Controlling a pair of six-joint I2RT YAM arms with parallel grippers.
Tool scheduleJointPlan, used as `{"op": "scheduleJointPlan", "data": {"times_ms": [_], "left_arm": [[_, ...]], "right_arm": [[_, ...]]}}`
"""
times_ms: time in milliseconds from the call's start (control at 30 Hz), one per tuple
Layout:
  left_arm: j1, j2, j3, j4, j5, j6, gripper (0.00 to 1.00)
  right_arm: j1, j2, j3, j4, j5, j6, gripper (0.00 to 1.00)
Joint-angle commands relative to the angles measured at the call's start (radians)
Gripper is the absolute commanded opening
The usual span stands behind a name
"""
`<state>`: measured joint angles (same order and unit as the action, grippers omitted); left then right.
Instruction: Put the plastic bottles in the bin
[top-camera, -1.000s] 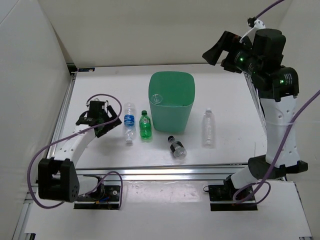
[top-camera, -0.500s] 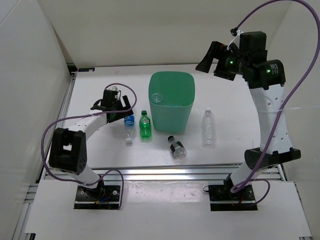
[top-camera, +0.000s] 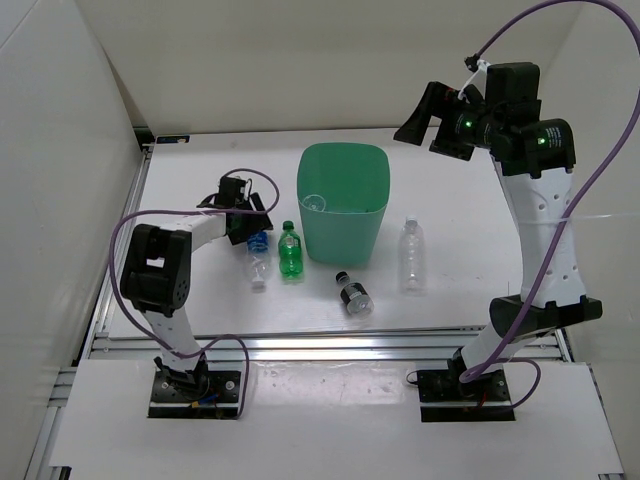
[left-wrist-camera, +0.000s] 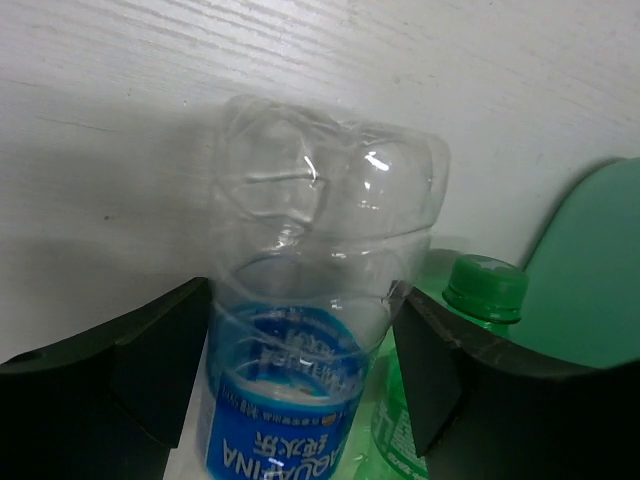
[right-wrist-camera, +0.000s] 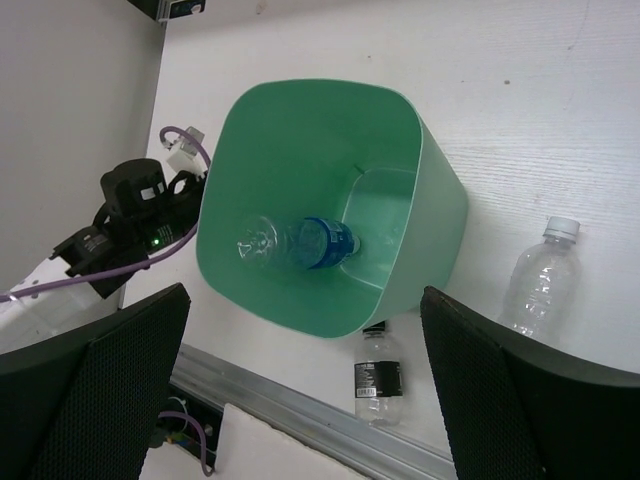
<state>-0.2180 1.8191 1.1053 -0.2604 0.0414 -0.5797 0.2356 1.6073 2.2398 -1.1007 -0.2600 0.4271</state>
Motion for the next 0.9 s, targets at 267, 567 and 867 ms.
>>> {"op": "scheduleJointPlan", "data": {"times_ms": [267,567,867], "left_arm": [[-0.003,-0.049,0.016,0.010,0.039,-0.020,0.35],[-0.003,-0.251,0.221,-0.071,-0.023,0.047,0.28],[-0.173,-0.190,0.784,-0.134,-0.187,0.167,0.30]], "right_arm": [[-0.004,0.011,0.020,0.010,-0.044,-0.028,1.00],[-0.004,0.022,0.020,0.028,-0.064,-0.010,1.00],[-0.004,0.022,-0.020,0.028,-0.084,-0.001,1.00]]}}
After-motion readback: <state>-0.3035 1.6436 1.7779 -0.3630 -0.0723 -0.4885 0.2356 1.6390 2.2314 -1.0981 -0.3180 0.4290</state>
